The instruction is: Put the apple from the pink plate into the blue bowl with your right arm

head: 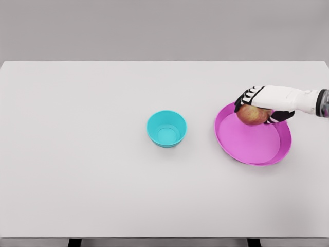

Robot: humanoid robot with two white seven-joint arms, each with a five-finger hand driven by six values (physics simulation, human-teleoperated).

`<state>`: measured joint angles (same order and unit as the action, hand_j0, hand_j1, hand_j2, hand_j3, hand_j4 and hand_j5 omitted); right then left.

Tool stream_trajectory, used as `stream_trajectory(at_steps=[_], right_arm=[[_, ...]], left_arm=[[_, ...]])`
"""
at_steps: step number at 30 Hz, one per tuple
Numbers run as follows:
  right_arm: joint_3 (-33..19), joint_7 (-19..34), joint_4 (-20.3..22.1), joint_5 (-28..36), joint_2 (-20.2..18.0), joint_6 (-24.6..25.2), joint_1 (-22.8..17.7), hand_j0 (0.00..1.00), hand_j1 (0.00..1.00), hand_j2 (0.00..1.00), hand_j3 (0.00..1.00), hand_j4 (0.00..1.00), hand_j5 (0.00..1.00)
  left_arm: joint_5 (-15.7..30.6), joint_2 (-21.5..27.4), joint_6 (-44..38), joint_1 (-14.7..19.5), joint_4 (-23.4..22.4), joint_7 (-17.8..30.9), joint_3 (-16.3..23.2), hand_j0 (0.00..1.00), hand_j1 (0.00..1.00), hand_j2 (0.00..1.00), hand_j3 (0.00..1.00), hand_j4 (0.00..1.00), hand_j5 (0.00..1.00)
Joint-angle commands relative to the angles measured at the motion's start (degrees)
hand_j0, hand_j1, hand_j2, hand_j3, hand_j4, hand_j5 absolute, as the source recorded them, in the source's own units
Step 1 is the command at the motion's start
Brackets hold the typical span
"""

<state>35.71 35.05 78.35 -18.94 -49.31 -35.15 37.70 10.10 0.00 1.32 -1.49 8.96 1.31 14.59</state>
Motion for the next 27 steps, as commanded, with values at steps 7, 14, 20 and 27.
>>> stream_trajectory(at_steps=[7,14,20,27], right_arm=[[-0.11,-0.05,-0.13,0.31,4.57,0.15,1.14,0.54,0.54,0.54,0.54,0.54,0.54],[-0.03,-0.05,0.14,0.31,7.21,0.15,2.81,0.54,0.54,0.54,0.54,0.54,0.54],[0.32,-0.05,0.14,0.31,10.46,0.15,4.04,0.54,0.54,0.54,0.54,0.54,0.54],[1.99,-0.05,0.05,0.05,14.77,0.15,5.36,0.54,0.54,0.54,0.54,0.54,0.54]], left_arm=[[0.0,0.0,0.0,0.0,0.01,0.01,0.0,1.0,1.0,1.0,1.0,1.0,1.0],[0.0,0.0,0.0,0.0,0.01,0.01,0.0,1.0,1.0,1.0,1.0,1.0,1.0],[0.0,0.0,0.0,0.09,0.01,0.01,0.0,1.0,1.0,1.0,1.0,1.0,1.0],[0.0,0.0,0.0,0.0,0.01,0.01,0.0,1.0,1.0,1.0,1.0,1.0,1.0]])
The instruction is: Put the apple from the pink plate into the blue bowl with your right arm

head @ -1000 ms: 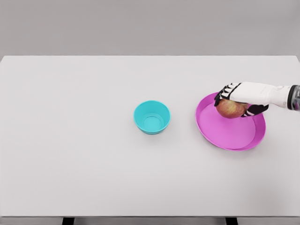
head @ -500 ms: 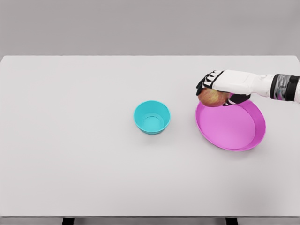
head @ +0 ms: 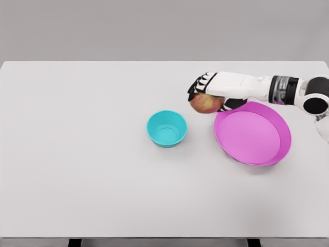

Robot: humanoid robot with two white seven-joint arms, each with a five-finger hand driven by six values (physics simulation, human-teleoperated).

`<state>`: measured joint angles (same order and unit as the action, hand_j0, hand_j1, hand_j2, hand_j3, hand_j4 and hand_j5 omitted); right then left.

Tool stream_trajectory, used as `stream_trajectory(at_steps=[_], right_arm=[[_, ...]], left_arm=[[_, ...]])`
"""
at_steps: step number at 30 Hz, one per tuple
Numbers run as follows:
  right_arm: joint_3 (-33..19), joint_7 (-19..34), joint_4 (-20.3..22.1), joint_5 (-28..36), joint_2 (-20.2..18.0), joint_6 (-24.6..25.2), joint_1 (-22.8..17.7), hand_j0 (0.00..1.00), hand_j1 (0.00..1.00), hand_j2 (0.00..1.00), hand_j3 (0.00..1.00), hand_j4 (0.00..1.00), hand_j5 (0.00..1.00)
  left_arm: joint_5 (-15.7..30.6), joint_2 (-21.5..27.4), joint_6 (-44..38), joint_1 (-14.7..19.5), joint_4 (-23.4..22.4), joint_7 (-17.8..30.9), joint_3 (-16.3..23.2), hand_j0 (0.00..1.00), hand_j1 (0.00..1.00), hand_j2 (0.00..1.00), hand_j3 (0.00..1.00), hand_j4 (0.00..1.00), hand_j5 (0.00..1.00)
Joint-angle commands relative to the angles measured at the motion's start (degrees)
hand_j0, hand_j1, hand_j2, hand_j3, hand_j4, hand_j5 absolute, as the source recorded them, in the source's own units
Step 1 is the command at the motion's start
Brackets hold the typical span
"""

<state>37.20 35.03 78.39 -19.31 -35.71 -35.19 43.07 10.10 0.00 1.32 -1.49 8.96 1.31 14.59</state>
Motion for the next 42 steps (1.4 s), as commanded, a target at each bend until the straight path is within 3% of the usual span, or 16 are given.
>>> stream_trajectory(at_steps=[1,7,13,19,42], right_arm=[[0.68,-0.03,0.01,0.32,2.13,0.19,0.0,0.54,0.54,0.54,0.54,0.54,0.54],[1.91,-0.03,-0.43,-0.82,5.56,0.19,0.0,0.54,0.54,0.54,0.54,0.54,0.54],[2.08,-0.03,0.19,-1.17,6.09,0.19,0.88,0.54,0.54,0.54,0.54,0.54,0.54],[4.46,-0.03,5.02,-1.17,5.92,0.19,1.14,0.54,0.54,0.54,0.54,0.54,0.54],[8.5,-0.03,4.32,-2.49,7.23,0.19,1.23,0.55,0.55,0.55,0.55,0.55,0.55]], left_arm=[[0.0,0.0,0.0,0.09,0.0,0.01,0.0,1.0,1.0,1.0,1.0,1.0,1.0],[0.0,0.0,0.0,0.09,0.0,0.01,0.0,1.0,1.0,1.0,1.0,1.0,1.0],[0.0,0.0,0.0,0.09,0.0,0.01,0.0,1.0,1.0,1.0,1.0,1.0,1.0],[0.0,0.0,0.0,0.0,0.0,0.01,0.0,1.0,1.0,1.0,1.0,1.0,1.0],[0.0,0.0,0.0,0.09,0.0,0.01,0.0,1.0,1.0,1.0,1.0,1.0,1.0]])
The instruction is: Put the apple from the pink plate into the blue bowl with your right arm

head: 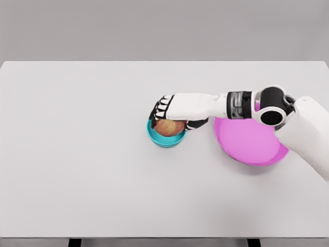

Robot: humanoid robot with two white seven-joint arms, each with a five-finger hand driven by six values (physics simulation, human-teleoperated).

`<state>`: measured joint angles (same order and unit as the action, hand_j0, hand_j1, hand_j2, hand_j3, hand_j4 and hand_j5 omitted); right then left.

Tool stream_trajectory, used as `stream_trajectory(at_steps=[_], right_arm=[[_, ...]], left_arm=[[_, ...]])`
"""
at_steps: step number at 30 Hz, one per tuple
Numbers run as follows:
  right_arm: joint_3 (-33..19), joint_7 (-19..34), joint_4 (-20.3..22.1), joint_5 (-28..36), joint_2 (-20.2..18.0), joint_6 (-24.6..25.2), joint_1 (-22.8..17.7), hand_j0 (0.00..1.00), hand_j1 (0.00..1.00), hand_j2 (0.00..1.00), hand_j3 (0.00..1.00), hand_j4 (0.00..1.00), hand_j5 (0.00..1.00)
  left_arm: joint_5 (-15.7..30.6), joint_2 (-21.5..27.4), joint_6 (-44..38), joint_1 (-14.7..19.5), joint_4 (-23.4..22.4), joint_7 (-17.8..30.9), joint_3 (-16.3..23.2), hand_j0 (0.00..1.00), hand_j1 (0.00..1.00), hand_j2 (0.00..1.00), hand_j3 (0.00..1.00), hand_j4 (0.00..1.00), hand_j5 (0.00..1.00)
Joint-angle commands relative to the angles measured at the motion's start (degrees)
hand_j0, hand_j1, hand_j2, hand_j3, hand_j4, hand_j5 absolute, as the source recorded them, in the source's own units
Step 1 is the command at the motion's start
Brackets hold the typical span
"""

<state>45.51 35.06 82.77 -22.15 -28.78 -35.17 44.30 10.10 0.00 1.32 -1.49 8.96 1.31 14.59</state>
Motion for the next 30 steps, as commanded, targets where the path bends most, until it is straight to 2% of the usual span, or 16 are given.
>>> stream_trajectory(at_steps=[1,7,8,9,20,23,24,26,27,28,30], right_arm=[[0.28,-0.06,-0.06,0.26,0.31,0.17,0.0,0.55,0.55,0.55,0.55,0.55,0.55],[0.46,-0.06,-0.94,-0.09,0.66,0.17,0.09,0.56,0.56,0.56,0.56,0.56,0.56],[0.46,-0.06,-0.94,-0.18,0.66,0.17,0.09,0.76,0.76,0.76,0.76,0.76,0.76],[0.37,-0.06,-1.03,-0.09,0.57,0.17,0.09,1.0,1.0,1.0,1.0,1.0,1.0],[0.37,-0.06,-0.5,-0.09,0.57,0.17,0.09,1.0,1.0,1.0,1.0,1.0,1.0],[-0.33,-0.06,2.31,0.17,-0.31,0.17,0.79,1.0,1.0,1.0,1.0,1.0,1.0],[-1.55,-0.06,3.97,0.35,-1.71,0.17,0.7,1.0,1.0,1.0,1.0,1.0,1.0],[-13.32,-0.06,7.67,0.7,-8.03,0.17,-2.1,1.0,1.0,1.0,1.0,1.0,1.0],[-19.72,-0.06,8.37,1.05,-10.93,0.17,-5.26,1.0,1.0,1.0,1.0,1.0,1.0],[-26.05,-0.06,8.46,1.31,-11.47,0.17,-8.86,1.0,1.0,1.0,1.0,1.0,1.0],[-36.6,-0.06,8.55,1.93,-10.42,0.17,-12.91,1.0,1.0,1.0,1.0,1.0,1.0]], left_arm=[[0.01,0.0,0.0,0.0,0.0,0.01,0.0,1.0,1.0,1.0,1.0,1.0,1.0],[0.01,0.0,0.0,0.09,0.0,0.01,0.0,1.0,1.0,1.0,1.0,1.0,1.0],[0.01,0.0,0.0,0.0,0.0,0.01,0.0,1.0,1.0,1.0,1.0,1.0,1.0],[0.01,0.0,0.0,0.09,0.0,0.01,0.0,1.0,1.0,1.0,1.0,1.0,1.0],[0.01,0.0,0.0,0.09,0.0,0.01,0.0,1.0,1.0,1.0,1.0,1.0,1.0],[0.01,0.0,0.0,0.0,0.0,0.01,0.0,1.0,1.0,1.0,1.0,1.0,1.0],[0.01,0.0,0.0,0.0,0.0,0.01,0.0,1.0,1.0,1.0,1.0,1.0,1.0],[0.01,0.0,0.0,0.0,0.0,0.01,0.0,1.0,1.0,1.0,1.0,1.0,1.0],[0.01,0.0,0.0,0.0,0.0,0.01,0.0,1.0,1.0,1.0,1.0,1.0,1.0],[0.01,0.0,0.0,0.09,0.0,0.01,0.0,1.0,1.0,1.0,1.0,1.0,1.0],[0.01,0.0,0.0,0.0,0.0,0.01,0.0,1.0,1.0,1.0,1.0,1.0,1.0]])
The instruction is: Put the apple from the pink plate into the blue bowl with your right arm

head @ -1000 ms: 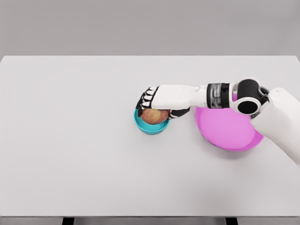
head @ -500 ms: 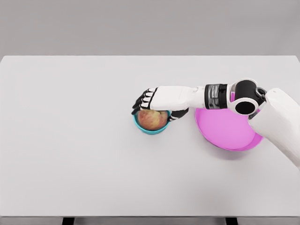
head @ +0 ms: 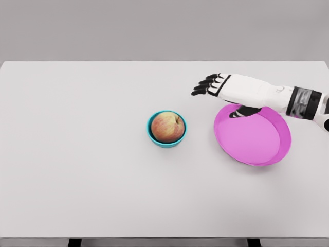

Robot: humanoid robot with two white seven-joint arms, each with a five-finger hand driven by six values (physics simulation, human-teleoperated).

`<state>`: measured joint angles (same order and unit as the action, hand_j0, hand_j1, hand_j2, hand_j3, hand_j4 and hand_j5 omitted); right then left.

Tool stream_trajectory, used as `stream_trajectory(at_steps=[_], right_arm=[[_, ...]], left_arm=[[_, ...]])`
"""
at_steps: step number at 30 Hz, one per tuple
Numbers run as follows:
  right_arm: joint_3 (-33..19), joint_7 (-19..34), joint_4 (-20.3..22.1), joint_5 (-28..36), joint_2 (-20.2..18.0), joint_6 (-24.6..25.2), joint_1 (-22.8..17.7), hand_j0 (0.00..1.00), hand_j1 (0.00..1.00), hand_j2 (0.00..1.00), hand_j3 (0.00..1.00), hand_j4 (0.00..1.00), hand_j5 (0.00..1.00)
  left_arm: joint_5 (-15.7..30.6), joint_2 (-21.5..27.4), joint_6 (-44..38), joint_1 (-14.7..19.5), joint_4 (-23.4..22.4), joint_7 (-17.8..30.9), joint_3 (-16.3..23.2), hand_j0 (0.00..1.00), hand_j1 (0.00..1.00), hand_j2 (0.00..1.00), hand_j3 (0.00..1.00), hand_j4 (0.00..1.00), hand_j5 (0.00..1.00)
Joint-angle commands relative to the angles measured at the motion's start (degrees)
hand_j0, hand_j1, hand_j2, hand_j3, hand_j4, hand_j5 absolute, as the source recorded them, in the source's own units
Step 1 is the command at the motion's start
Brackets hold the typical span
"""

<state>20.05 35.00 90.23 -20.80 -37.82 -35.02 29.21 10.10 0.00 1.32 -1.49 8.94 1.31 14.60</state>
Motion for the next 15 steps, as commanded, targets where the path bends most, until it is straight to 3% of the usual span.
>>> stream_trajectory(at_steps=[1,4,6,9,15], right_arm=[[-16.52,0.0,1.18,3.39,0.46,0.02,-0.82,1.0,1.0,1.0,1.0,1.0,1.0],[-23.64,0.0,1.0,6.12,0.29,0.02,-6.0,1.0,1.0,1.0,1.0,1.0,1.0],[-25.14,0.0,0.82,6.04,0.2,0.02,-9.26,1.0,1.0,1.0,1.0,1.0,1.0],[-25.14,0.0,0.82,5.95,0.38,0.02,-12.86,1.0,1.0,1.0,1.0,1.0,1.0],[-25.06,0.0,0.74,5.86,0.38,0.02,-14.88,1.0,1.0,1.0,1.0,1.0,1.0]], left_arm=[[0.01,0.0,0.0,0.0,0.02,0.01,-0.01,1.0,1.0,1.0,1.0,1.0,1.0],[0.01,0.0,0.0,0.0,0.02,0.01,-0.01,1.0,1.0,1.0,1.0,1.0,1.0],[0.01,0.0,0.0,0.0,0.02,0.01,-0.01,1.0,1.0,1.0,1.0,1.0,1.0],[0.01,0.0,0.0,0.0,0.02,0.01,-0.01,1.0,1.0,1.0,1.0,1.0,1.0],[0.01,0.0,0.0,0.09,0.02,-0.16,0.08,1.0,1.0,1.0,1.0,1.0,1.0]])
